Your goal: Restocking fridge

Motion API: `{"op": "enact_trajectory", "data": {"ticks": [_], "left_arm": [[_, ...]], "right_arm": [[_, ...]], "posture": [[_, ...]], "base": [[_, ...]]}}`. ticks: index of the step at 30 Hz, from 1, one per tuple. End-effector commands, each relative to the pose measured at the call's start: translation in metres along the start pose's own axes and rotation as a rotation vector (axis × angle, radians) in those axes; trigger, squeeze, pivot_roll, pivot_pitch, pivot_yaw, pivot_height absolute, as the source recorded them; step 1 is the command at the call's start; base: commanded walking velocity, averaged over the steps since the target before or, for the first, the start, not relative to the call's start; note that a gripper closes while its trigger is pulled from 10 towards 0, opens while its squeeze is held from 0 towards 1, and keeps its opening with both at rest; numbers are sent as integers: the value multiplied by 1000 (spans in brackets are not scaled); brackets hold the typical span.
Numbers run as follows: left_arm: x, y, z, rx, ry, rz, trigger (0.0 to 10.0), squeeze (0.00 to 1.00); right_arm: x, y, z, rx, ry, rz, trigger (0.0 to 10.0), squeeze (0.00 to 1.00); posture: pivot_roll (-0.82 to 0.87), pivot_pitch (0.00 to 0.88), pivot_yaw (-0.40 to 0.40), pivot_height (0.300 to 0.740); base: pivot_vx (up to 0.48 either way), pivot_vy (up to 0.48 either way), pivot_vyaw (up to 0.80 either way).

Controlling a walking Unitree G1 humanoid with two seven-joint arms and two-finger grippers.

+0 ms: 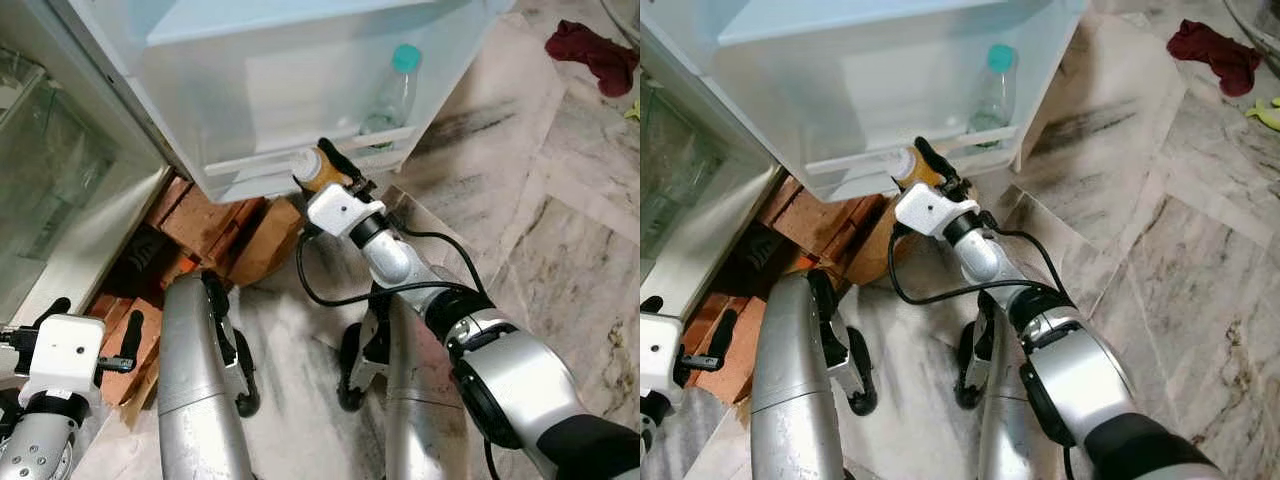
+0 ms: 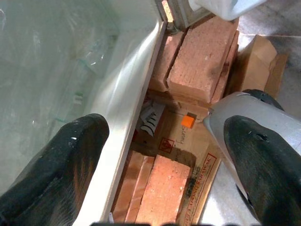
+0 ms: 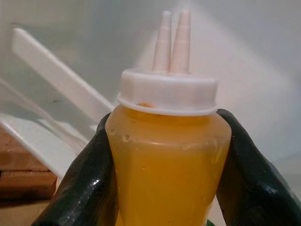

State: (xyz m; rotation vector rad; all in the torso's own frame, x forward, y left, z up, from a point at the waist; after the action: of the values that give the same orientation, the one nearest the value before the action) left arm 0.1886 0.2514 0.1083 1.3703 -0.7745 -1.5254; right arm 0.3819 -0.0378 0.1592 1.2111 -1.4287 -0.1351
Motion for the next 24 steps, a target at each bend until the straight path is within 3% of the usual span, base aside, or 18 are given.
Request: {"op": "enact_trajectory", "data": {"ticks": [1, 4, 7, 8, 14, 18, 21, 24], "left_arm": [[2, -12, 6, -50, -16, -4, 10000, 0], [1, -12, 5, -50, -16, -5, 10000, 0], [1, -12, 3, -45, -14, -13, 10000, 0], [-1, -11, 1, -46, -1, 0, 10000, 0], [3, -4, -15, -15, 5, 27, 10000, 0], [7, 0, -31, 16, 8, 52, 10000, 0], [8, 3, -37, 31, 10, 68, 10000, 0], [9, 8, -45, 62, 29, 65, 10000, 0]], "right_arm": [[0, -9, 5, -45, -21, -20, 10000, 0], [1, -8, 4, -38, -21, -9, 10000, 0], [14, 3, -5, 4, -67, -43, 10000, 0], [22, 8, -10, 15, -104, -118, 10000, 0], [37, 12, -7, 64, -195, -310, 10000, 0], [49, 22, 6, 179, -224, -280, 10000, 0], [51, 31, 6, 230, -198, -275, 10000, 0], [56, 53, -3, 325, -173, -264, 10000, 0]], "posture": [[222, 454, -40, 512], [222, 455, -37, 512], [216, 447, -37, 512], [214, 442, -39, 512], [187, 392, -54, 512], [151, 348, -56, 512], [136, 332, -55, 512], [132, 307, -61, 512]], "base": [[0, 0, 0], [0, 0, 0], [0, 0, 0], [0, 0, 0], [0, 0, 0], [0, 0, 0], [0, 0, 0], [0, 0, 0]]}}
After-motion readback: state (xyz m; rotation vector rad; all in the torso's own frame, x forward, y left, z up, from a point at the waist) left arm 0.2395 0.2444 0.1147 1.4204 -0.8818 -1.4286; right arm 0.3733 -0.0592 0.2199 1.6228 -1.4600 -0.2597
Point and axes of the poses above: a point about 5 cm out from each wrist's last joint towards the gripper, its own z axis pointing back from the gripper into the wrist, its own y axis along the axis of the wrist's last joint, x = y × z, the point moved 3 cm from there along -z, pointing out of the wrist towards the gripper
